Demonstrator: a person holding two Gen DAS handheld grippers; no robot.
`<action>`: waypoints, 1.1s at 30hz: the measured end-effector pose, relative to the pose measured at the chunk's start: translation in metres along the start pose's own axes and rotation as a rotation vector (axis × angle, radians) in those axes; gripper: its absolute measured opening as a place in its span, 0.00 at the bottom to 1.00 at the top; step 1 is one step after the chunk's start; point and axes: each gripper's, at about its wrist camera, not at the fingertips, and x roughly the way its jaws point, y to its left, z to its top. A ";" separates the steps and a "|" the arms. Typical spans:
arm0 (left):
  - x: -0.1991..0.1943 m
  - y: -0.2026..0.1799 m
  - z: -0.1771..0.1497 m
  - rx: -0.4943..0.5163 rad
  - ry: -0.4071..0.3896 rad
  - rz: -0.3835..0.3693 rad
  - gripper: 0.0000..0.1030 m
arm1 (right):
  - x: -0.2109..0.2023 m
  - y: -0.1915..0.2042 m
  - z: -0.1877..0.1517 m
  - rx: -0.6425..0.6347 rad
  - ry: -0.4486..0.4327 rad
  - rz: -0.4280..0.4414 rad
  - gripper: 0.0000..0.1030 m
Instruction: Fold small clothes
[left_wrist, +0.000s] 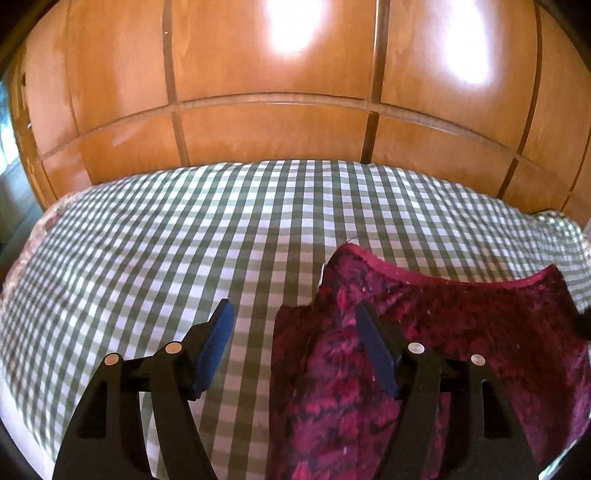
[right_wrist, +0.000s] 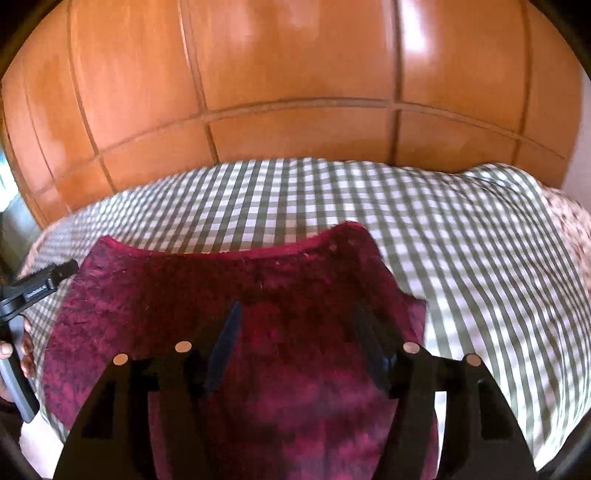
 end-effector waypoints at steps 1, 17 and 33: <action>0.009 -0.001 0.000 0.004 0.016 0.015 0.66 | 0.011 -0.002 0.004 0.000 0.019 -0.005 0.61; 0.057 0.011 -0.016 -0.087 0.104 -0.007 0.73 | 0.095 -0.048 0.005 0.106 0.126 0.021 0.65; -0.065 -0.005 -0.069 -0.004 -0.066 0.009 0.73 | 0.006 -0.059 0.001 0.119 0.035 0.073 0.92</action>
